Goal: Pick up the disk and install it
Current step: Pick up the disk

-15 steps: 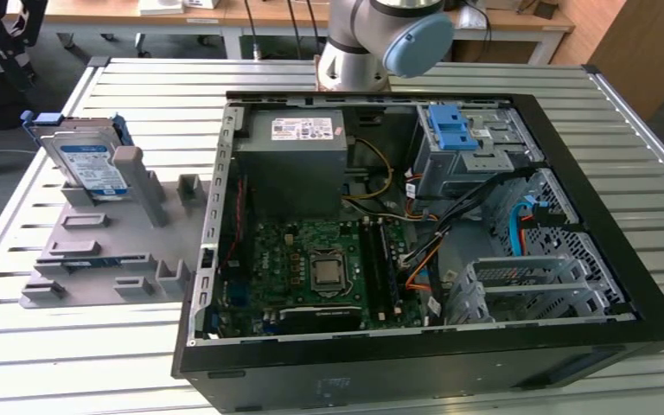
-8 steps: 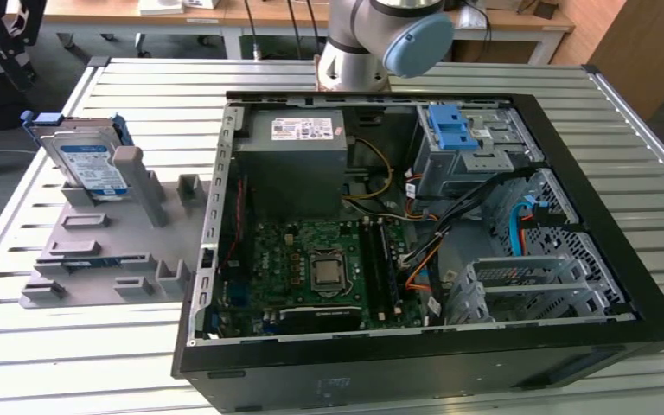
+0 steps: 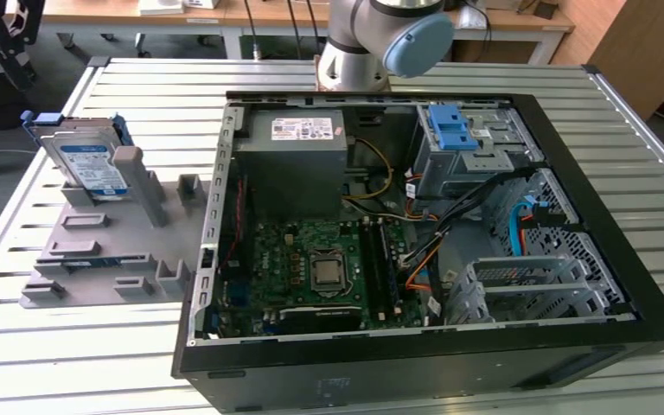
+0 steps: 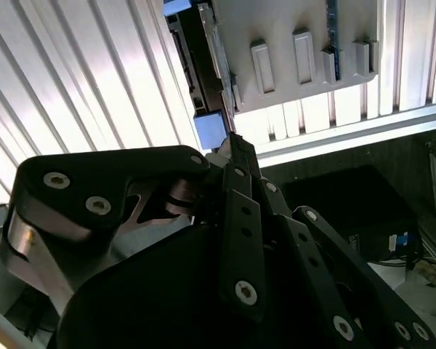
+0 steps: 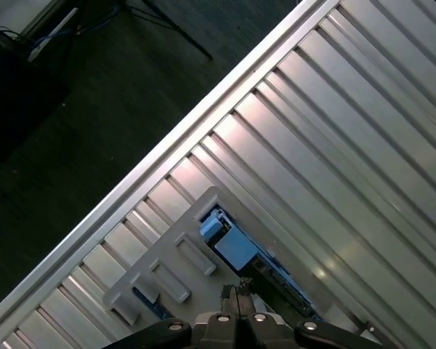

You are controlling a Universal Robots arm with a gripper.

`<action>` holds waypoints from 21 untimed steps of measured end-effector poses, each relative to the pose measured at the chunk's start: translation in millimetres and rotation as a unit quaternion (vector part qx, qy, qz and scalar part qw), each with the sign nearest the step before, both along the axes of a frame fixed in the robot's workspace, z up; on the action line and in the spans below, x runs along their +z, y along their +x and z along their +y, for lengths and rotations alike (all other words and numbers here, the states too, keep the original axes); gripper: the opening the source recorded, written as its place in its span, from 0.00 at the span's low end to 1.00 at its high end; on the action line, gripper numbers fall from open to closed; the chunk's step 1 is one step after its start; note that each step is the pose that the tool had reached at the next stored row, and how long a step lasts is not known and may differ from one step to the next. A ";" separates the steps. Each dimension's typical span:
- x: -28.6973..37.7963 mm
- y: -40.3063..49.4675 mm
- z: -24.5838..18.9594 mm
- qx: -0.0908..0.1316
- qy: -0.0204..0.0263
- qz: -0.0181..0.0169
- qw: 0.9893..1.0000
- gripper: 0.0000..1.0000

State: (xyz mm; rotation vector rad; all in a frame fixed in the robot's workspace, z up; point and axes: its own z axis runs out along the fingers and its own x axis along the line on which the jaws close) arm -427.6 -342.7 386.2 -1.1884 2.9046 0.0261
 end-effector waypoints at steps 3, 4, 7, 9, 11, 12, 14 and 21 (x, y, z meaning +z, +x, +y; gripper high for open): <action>0.0 -0.1 0.0 0.016 0.000 0.000 1.000 0.11; 0.0 -0.1 0.0 0.020 0.000 0.000 1.000 0.11; 0.0 -0.2 0.0 0.032 0.000 0.000 0.999 0.11; 0.0 -0.2 0.0 0.041 0.000 -0.001 0.999 0.11; 0.0 -0.3 0.0 0.050 0.000 -0.001 0.999 0.11; 0.0 -0.3 0.0 0.054 0.000 -0.001 0.999 0.11; 0.0 -0.3 0.0 0.064 0.000 -0.002 0.998 0.11; 0.0 -0.3 0.0 0.100 0.000 -0.004 0.995 0.11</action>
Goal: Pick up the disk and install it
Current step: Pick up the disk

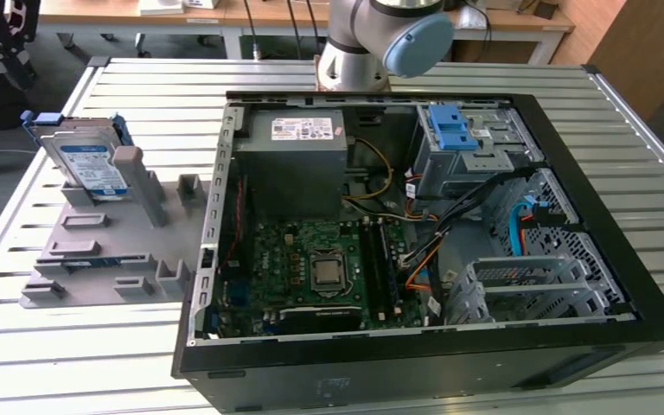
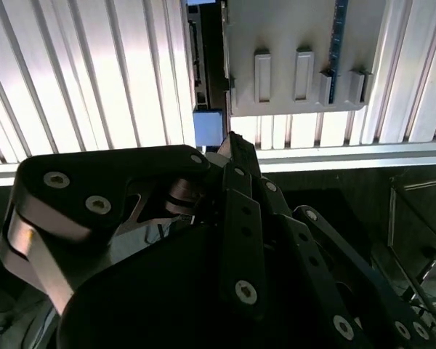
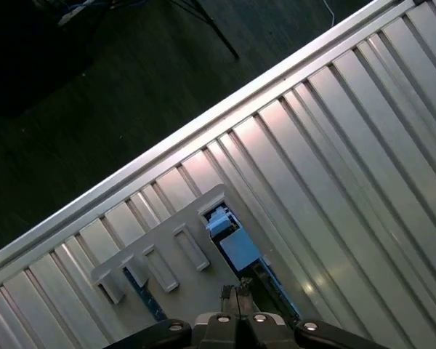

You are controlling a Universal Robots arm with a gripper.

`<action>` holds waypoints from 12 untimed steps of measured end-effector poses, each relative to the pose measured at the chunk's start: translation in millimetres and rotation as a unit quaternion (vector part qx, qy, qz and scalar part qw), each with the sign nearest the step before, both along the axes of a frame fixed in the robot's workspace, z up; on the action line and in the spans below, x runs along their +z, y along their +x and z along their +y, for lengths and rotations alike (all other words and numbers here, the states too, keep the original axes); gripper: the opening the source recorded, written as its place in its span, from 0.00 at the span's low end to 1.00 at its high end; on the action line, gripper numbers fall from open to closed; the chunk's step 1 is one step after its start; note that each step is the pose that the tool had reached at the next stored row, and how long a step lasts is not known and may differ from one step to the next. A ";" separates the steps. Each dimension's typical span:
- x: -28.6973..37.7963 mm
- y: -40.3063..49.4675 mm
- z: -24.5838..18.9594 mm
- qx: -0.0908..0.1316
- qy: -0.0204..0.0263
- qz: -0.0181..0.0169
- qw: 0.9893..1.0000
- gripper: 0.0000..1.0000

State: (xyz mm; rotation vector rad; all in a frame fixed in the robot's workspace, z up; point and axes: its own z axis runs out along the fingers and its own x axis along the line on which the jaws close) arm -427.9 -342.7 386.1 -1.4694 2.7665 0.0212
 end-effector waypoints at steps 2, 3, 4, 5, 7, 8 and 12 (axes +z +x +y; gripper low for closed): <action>0.0 0.0 0.0 0.012 0.000 0.000 1.000 0.11; 0.0 0.0 0.0 0.019 0.000 -0.001 1.000 0.11; 0.0 0.0 0.0 0.025 0.000 -0.001 1.000 0.11; 0.0 0.0 0.0 0.031 0.000 -0.001 1.000 0.11; 0.0 0.0 0.0 0.044 0.000 -0.001 0.999 0.11; 0.0 0.0 0.0 0.049 0.000 -0.001 0.999 0.11; 0.0 -0.1 0.0 0.073 0.000 -0.001 0.997 0.11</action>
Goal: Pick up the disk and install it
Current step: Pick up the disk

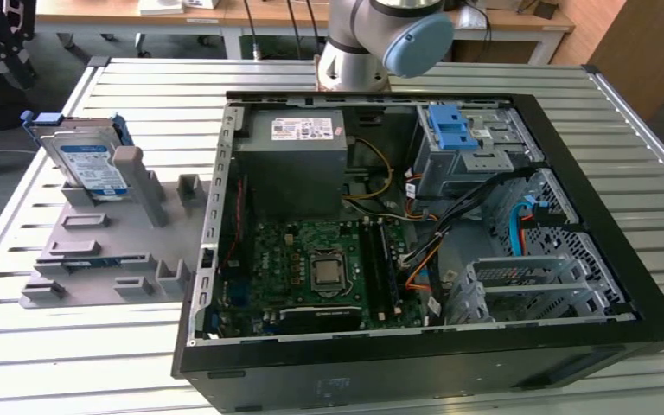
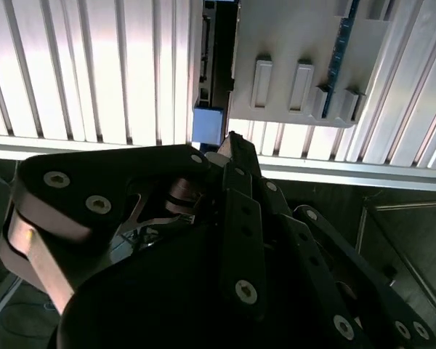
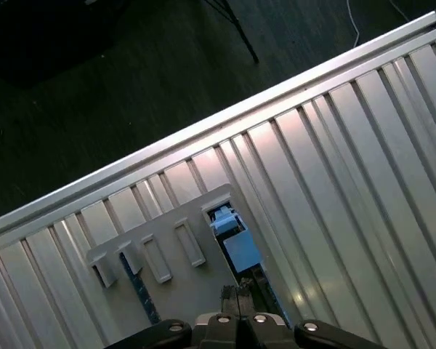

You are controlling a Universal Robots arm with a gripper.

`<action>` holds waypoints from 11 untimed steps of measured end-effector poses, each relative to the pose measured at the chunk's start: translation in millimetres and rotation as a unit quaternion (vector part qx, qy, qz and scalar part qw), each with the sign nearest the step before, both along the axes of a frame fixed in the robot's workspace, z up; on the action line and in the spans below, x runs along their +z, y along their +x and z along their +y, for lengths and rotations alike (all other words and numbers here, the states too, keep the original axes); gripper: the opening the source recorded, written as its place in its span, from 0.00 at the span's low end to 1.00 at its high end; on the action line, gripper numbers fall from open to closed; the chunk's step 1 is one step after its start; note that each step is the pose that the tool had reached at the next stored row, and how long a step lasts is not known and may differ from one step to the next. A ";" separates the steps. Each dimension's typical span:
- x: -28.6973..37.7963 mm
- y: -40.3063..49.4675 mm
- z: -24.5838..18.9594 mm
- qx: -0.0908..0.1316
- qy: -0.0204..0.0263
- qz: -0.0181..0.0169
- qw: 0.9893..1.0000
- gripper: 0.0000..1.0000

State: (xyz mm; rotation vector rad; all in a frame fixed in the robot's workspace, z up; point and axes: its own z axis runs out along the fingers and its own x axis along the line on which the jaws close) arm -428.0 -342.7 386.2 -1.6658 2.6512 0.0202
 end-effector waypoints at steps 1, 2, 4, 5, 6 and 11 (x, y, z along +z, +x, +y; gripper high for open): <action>0.0 0.0 0.0 0.005 0.000 0.000 1.000 0.11; 0.0 0.0 0.0 0.011 0.000 0.000 1.000 0.11; 0.0 0.0 0.0 0.020 0.000 0.000 1.000 0.11; 0.0 0.0 0.0 0.025 0.000 0.000 1.000 0.11; 0.0 0.0 0.0 0.031 0.000 0.000 1.000 0.11; -0.1 0.0 0.0 0.053 0.000 0.000 0.999 0.11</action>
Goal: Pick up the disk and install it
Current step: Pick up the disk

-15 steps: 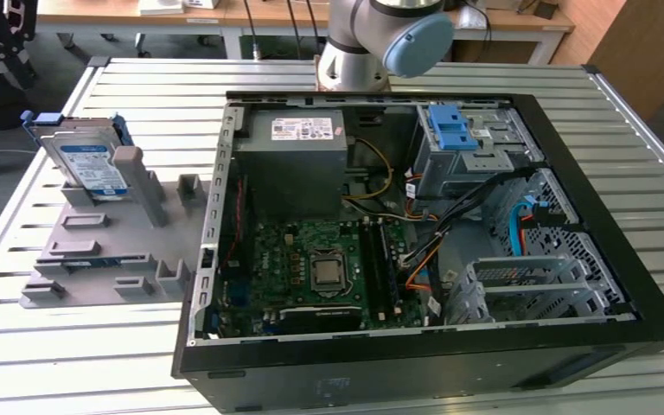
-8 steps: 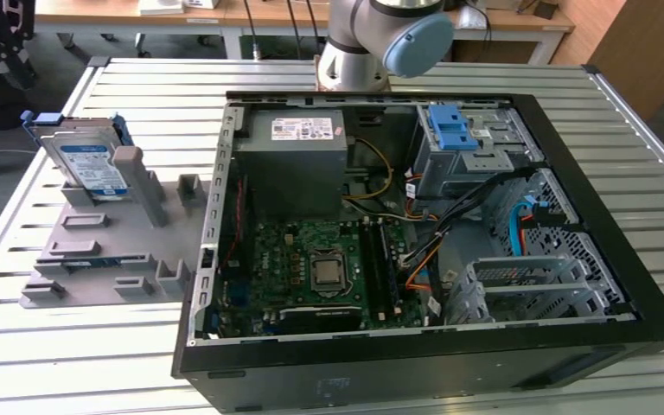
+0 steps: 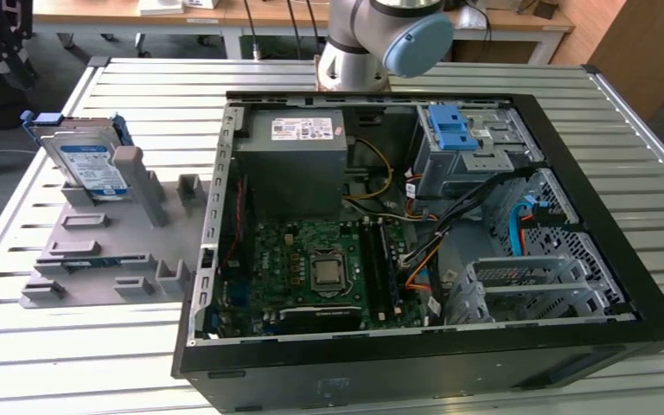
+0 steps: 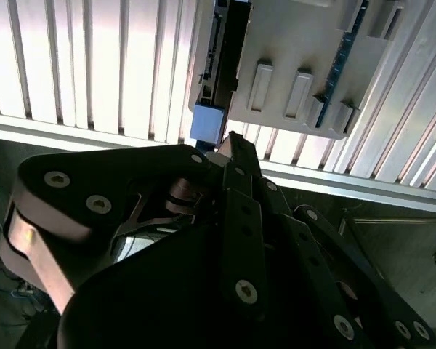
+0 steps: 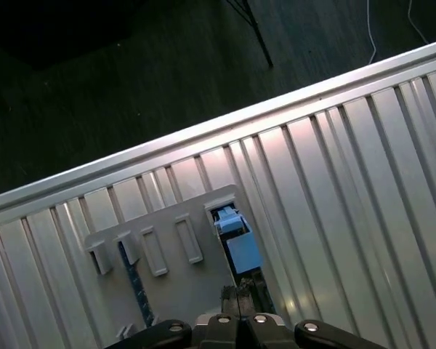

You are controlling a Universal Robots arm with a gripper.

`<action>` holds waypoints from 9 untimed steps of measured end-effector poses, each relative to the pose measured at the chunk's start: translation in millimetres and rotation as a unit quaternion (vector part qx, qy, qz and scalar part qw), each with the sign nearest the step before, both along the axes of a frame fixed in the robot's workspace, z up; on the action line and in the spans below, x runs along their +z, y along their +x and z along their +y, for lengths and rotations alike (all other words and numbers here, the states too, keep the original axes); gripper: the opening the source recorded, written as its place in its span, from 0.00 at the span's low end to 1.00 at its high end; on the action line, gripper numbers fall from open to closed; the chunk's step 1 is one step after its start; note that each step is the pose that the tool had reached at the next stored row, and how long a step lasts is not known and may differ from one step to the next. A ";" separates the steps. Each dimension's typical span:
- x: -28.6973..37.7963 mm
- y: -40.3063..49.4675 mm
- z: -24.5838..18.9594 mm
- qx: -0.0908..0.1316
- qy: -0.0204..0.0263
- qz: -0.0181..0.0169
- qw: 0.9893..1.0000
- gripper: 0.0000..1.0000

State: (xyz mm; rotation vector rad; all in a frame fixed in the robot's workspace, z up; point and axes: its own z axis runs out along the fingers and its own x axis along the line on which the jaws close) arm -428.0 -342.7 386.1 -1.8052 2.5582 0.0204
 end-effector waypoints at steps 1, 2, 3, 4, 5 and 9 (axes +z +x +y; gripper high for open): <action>0.0 0.0 0.0 0.005 0.000 0.000 1.000 0.11; 0.0 0.0 0.0 0.010 0.000 0.000 1.000 0.11; 0.0 0.0 0.0 0.015 0.000 0.000 1.000 0.11; 0.0 0.0 0.0 0.019 0.000 0.000 1.000 0.11; 0.0 0.0 0.0 0.023 0.000 0.000 1.000 0.11; 0.0 0.0 0.0 0.046 0.000 0.000 0.999 0.11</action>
